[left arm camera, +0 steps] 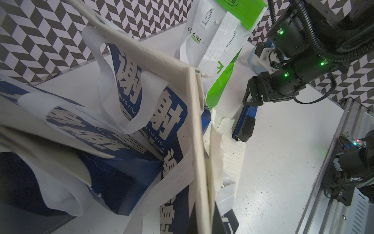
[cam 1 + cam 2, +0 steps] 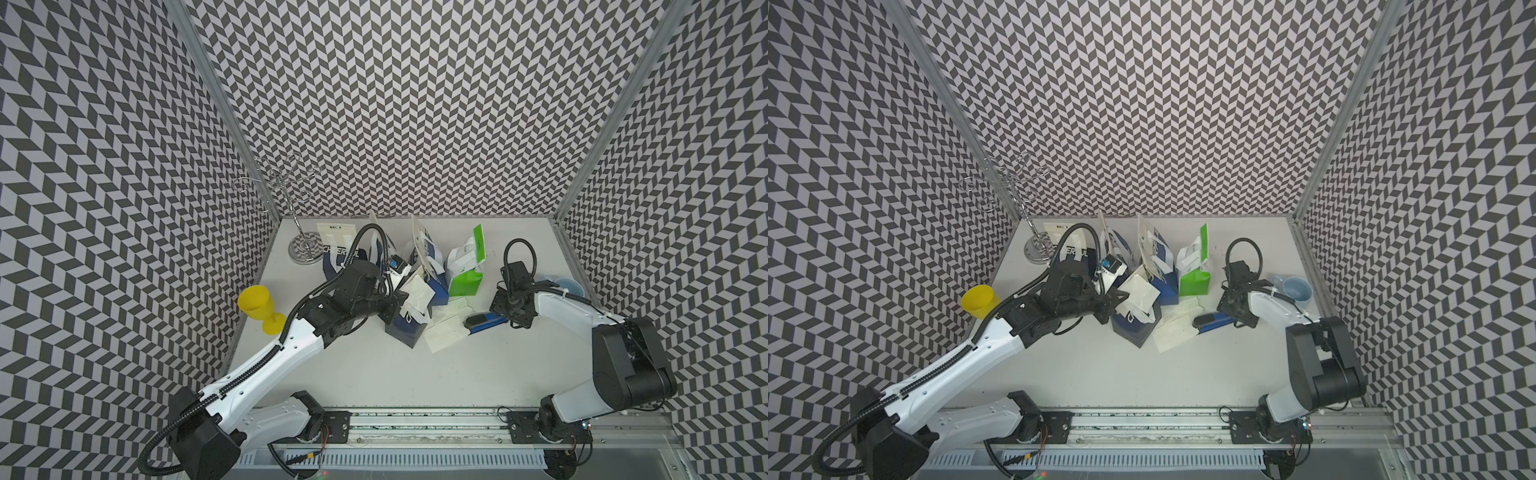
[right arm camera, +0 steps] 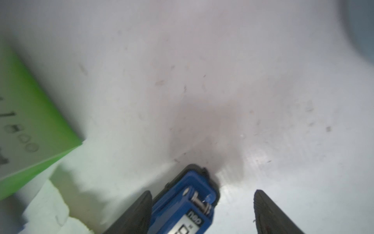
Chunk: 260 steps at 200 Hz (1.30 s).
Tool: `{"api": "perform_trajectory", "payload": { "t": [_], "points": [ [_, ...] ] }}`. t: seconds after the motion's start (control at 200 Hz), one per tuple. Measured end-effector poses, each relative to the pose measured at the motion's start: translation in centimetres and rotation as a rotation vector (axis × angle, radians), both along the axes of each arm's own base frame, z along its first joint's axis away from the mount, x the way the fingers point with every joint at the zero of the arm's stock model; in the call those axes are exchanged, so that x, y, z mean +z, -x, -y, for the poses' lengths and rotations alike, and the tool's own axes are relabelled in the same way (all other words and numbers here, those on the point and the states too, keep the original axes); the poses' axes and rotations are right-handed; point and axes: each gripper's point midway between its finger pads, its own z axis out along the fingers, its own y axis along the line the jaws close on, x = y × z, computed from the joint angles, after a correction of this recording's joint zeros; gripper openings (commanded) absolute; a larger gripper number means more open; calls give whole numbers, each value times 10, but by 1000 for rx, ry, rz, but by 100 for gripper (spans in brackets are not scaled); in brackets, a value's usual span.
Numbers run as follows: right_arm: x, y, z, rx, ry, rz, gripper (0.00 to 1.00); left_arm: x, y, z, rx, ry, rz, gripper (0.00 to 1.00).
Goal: Staple the receipts to the bags
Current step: Adjust the stapler at the center of the board.
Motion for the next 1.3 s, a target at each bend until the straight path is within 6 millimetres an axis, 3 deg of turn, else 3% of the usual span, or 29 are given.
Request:
{"api": "perform_trajectory", "payload": {
  "t": [0.145,0.341,0.576,0.886,1.127,1.302],
  "points": [
    [9,3,1,36,70,13,77,0,1,1,-4,2,-1,0],
    [34,1,-48,111,-150,127,76,0,1,1,-7,2,-4,0],
    [29,0,-86,216,-246,105,77,0,2,3,-14,3,-3,0],
    [28,6,-90,281,-253,89,77,0,3,4,-18,4,-2,0],
    [23,35,-81,284,-205,16,77,0,3,4,-18,4,-2,0],
    [20,42,-83,294,-170,-10,77,0,4,5,-20,4,-1,0]
  ]
}}
